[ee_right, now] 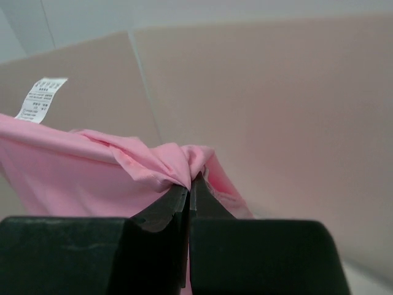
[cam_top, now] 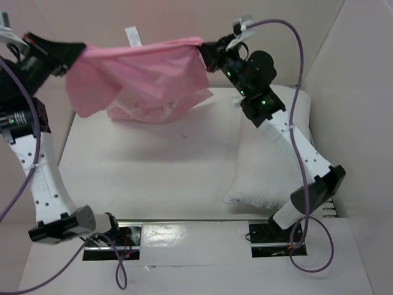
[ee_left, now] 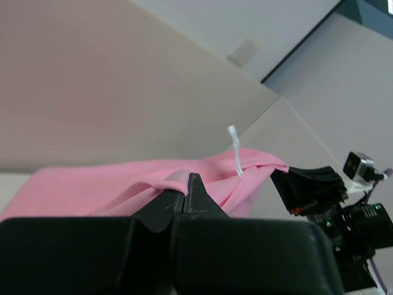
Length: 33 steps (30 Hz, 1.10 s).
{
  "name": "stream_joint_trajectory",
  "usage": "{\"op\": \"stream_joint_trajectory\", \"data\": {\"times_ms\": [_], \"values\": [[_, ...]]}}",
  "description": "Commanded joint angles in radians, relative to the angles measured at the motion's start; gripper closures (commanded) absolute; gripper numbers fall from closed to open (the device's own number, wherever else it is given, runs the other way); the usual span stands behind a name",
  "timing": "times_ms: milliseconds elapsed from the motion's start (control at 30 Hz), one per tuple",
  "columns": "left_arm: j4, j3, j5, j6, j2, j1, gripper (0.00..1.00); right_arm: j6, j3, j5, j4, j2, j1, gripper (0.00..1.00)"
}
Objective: Put the pillow into the pillowcase
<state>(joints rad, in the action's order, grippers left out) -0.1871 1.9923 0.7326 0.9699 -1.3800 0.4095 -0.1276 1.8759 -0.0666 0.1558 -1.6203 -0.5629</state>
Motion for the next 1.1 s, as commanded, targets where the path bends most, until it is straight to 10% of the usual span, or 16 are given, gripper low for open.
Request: {"op": "stream_joint_trajectory", "data": {"times_ms": [0,133,233,367,767,1067], "values": [[-0.058,-0.250,0.080,-0.063,0.169,0.000,1.00,-0.098,-0.203,-0.042,-0.007,0.170,0.066,1.00],[-0.161,-0.539,0.018,-0.146,0.329,-0.128,0.96,-0.173,-0.513,-0.094,-0.155,0.258,0.124,1.00],[-0.292,-0.692,-0.076,-0.207,0.389,-0.228,0.31,-0.167,-0.515,-0.206,-0.389,0.202,0.207,0.98],[-0.389,-0.748,-0.204,-0.278,0.409,-0.238,0.07,-0.092,-0.401,-0.211,-0.639,0.073,0.235,0.26],[-0.427,-0.632,-0.516,-0.382,-0.078,-0.256,0.11,-0.113,-0.179,0.105,-0.849,-0.139,-0.073,0.08],[-0.399,-0.399,-0.624,-0.424,-0.513,-0.275,0.08,-0.214,-0.212,0.053,-0.825,-0.288,-0.402,0.00]]}}
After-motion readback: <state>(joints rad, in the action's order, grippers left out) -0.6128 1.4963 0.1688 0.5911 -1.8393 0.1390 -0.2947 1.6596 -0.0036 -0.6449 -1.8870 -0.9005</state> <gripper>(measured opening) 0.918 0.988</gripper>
